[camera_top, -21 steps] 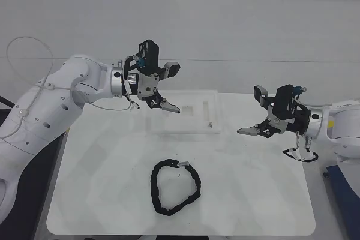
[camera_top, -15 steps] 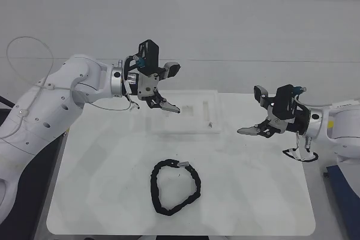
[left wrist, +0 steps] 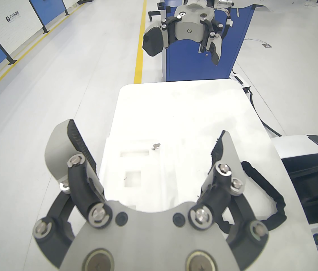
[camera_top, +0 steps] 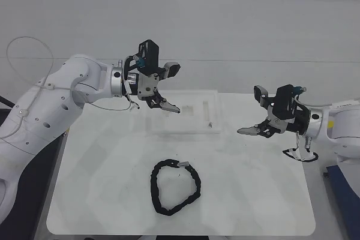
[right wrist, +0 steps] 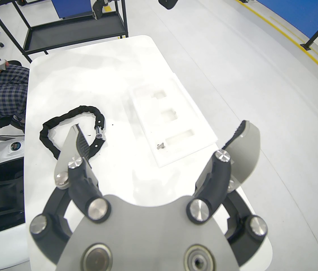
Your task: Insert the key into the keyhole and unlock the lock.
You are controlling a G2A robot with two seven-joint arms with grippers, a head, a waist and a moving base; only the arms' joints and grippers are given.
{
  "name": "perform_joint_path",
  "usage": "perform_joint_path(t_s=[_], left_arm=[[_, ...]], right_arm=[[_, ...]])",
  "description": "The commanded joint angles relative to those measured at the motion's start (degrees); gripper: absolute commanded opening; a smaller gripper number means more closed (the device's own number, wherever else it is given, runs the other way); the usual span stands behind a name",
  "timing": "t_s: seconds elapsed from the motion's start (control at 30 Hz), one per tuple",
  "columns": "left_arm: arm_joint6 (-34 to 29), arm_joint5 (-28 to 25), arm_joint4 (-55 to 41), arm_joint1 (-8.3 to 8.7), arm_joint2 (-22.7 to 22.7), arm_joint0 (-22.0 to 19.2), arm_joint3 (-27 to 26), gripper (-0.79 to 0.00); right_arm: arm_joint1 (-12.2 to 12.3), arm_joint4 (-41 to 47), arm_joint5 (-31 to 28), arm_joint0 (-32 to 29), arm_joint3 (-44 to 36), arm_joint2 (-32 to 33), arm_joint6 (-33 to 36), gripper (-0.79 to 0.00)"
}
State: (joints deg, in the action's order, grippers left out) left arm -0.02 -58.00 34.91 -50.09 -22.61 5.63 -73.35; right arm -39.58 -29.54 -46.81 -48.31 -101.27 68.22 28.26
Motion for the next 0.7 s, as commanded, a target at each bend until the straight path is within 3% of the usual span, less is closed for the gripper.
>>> perform_joint_path(t_s=[0.0,0.3,0.67], left_arm=[[0.0,0.0,0.0,0.0,0.0,0.0,0.0,0.0],[0.0,0.0,0.0,0.0,0.0,0.0,0.0,0.0],[0.0,0.0,0.0,0.0,0.0,0.0,0.0,0.0]], right_arm=[[-0.02,-0.09,0.32,-0.12,-0.02,-0.01,-0.13,0.0],[-1.6,-4.02,9.78,-0.74,-0.42,-5.71,2.58,0.0],[-6.23,-0.97,25.24,4.93,5.48,-16.56,5.1,0.0]])
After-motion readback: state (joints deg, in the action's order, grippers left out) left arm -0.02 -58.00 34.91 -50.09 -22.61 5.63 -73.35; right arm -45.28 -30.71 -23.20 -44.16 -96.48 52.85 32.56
